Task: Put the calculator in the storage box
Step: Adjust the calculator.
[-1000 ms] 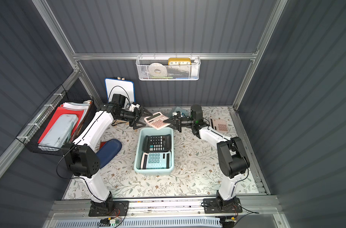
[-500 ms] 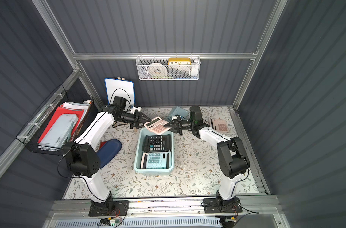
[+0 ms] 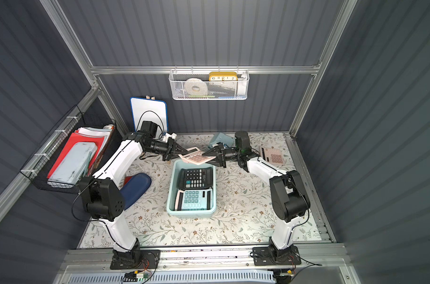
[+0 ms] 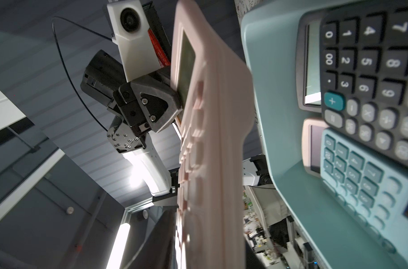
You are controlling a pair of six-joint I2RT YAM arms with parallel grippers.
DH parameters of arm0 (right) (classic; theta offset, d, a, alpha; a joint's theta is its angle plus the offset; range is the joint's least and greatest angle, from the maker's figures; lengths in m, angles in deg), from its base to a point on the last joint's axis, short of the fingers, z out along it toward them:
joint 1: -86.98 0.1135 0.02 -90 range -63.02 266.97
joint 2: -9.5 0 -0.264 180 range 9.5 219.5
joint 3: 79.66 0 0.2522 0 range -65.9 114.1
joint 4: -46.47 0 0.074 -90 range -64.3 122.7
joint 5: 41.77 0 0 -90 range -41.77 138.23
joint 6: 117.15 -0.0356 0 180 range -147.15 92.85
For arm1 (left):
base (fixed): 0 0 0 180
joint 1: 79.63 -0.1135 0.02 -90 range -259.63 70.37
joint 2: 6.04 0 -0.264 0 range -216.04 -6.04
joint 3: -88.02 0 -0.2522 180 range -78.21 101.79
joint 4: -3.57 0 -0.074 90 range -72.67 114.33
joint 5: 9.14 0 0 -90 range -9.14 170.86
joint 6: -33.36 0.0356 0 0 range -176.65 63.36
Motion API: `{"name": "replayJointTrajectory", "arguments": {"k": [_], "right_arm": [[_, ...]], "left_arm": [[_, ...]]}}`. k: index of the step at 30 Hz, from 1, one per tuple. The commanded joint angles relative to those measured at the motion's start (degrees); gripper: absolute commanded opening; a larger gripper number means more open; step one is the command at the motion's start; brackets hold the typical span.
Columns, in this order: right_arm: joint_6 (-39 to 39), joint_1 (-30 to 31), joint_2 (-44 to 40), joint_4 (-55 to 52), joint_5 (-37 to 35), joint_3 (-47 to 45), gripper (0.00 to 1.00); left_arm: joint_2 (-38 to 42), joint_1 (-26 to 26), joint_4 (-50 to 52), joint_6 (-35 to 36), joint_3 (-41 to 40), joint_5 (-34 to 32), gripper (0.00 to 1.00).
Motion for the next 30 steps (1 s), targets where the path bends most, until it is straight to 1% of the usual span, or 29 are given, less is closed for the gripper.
{"name": "replayJointTrajectory", "arguments": {"k": [1,3,6,10,14,18,27,30], "right_arm": [[1.5,0.5,0.0,1.5,-1.4,1.9,0.45],[2.1,0.5,-0.3,0.4,-3.0,2.1,0.49],[2.2,0.4,-1.1,-0.6,-6.0,2.0,0.53],[0.8,0.5,-2.5,-0.1,-9.7,1.2,0.6],[-3.9,0.6,-2.8,5.2,-11.5,0.2,0.6],[-7.1,0.9,-2.0,9.0,-12.4,0.1,0.57],[-6.3,3.2,0.9,7.4,-14.7,2.9,0.57],[-6.2,3.7,2.1,7.9,-16.1,4.6,0.53]], "left_arm": [[0.4,0.3,-0.3,-1.0,1.4,-2.3,0.09],[1.2,0.2,-2.0,-2.5,1.0,-3.9,0.06],[3.8,0.3,-6.4,-5.5,-1.2,-7.4,0.06],[8.8,0.3,-11.2,-8.4,-4.3,-15.6,0.06],[14.1,0.3,-16.7,-11.5,-8.7,-22.6,0.06],[16.5,0.3,-21.7,-14.3,-11.7,-24.7,0.06],[17.5,0.4,-25.4,-16.8,-13.1,-24.4,0.04],[17.7,0.6,-25.6,-17.2,-13.7,-24.1,0.04]]}}
